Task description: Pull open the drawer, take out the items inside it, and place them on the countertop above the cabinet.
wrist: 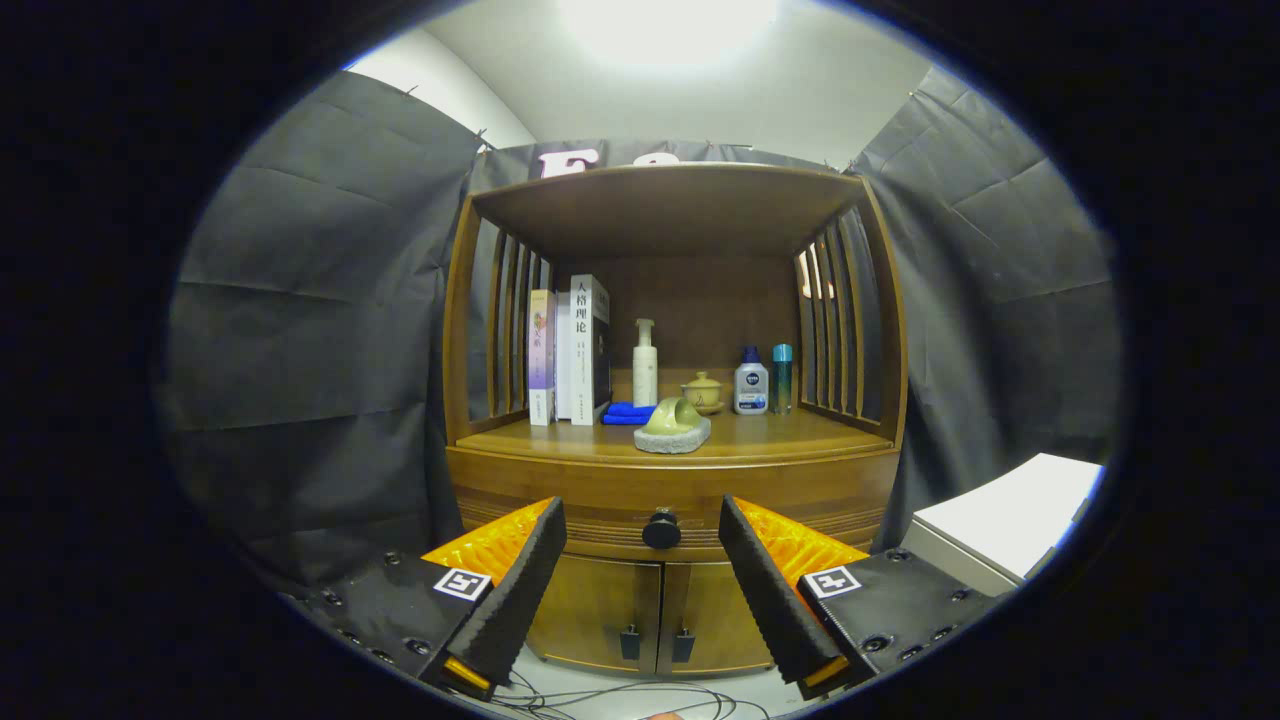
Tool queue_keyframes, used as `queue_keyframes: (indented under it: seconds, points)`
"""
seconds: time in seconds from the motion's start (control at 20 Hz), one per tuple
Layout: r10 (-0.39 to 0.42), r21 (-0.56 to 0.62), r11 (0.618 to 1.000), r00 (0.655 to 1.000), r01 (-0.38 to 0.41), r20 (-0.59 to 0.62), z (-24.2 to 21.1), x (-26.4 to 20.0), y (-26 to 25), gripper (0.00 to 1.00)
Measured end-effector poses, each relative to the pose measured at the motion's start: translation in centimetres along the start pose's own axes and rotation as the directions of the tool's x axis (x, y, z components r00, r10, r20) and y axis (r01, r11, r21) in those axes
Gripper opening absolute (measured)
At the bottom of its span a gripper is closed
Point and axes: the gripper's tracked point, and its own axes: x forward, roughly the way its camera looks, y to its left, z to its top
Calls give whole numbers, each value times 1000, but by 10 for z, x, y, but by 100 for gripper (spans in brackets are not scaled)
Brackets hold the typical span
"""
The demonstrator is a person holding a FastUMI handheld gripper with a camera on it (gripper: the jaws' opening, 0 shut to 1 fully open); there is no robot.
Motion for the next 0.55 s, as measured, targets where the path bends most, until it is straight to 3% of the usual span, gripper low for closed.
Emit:
queue_keyframes:
  seconds: [0.55]
  points:
    - [-43,49,998,997,40,68,22,-7,-18,98]
